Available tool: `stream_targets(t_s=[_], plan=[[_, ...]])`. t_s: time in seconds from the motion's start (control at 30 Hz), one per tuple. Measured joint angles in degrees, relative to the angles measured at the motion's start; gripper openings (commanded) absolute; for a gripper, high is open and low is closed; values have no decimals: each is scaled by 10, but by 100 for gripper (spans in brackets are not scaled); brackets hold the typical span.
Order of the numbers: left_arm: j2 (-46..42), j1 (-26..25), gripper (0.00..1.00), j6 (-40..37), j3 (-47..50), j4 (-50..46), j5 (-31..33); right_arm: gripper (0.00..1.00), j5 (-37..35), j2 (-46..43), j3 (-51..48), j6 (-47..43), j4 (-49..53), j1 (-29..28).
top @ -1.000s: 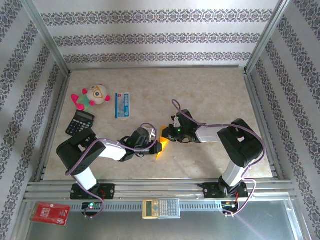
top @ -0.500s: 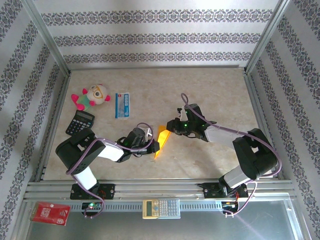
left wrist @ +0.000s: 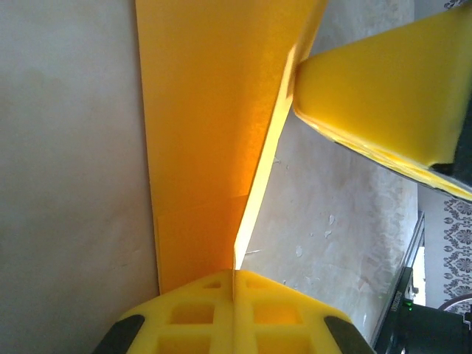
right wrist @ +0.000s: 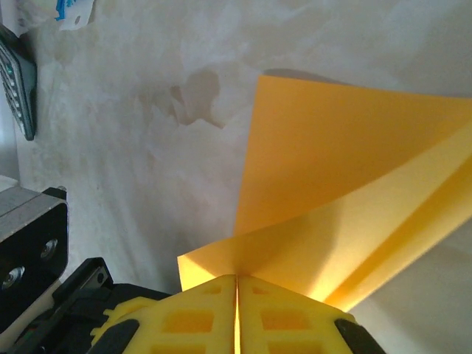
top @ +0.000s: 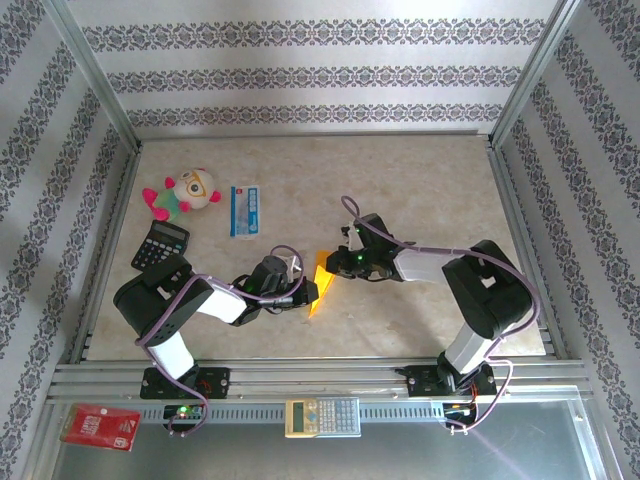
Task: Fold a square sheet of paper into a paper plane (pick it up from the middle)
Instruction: Fold the wing for the fifth time at the center of the table.
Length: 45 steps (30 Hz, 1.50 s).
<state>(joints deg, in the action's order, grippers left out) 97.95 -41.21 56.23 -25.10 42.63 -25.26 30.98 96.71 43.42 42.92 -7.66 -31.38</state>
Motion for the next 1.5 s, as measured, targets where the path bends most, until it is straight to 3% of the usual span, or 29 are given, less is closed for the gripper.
stream_targets(t_s=[0.27,0.97,1.5], plan=[[5,1,1,11,5,16,-2,8,0,29,19,-5,-1,0],[8,5,19,26,7,33,-14,8,0,67,35,-23,0,-4],[1,5,27,25,-1,20,-20,8,2,69,37,-29,0,-4]])
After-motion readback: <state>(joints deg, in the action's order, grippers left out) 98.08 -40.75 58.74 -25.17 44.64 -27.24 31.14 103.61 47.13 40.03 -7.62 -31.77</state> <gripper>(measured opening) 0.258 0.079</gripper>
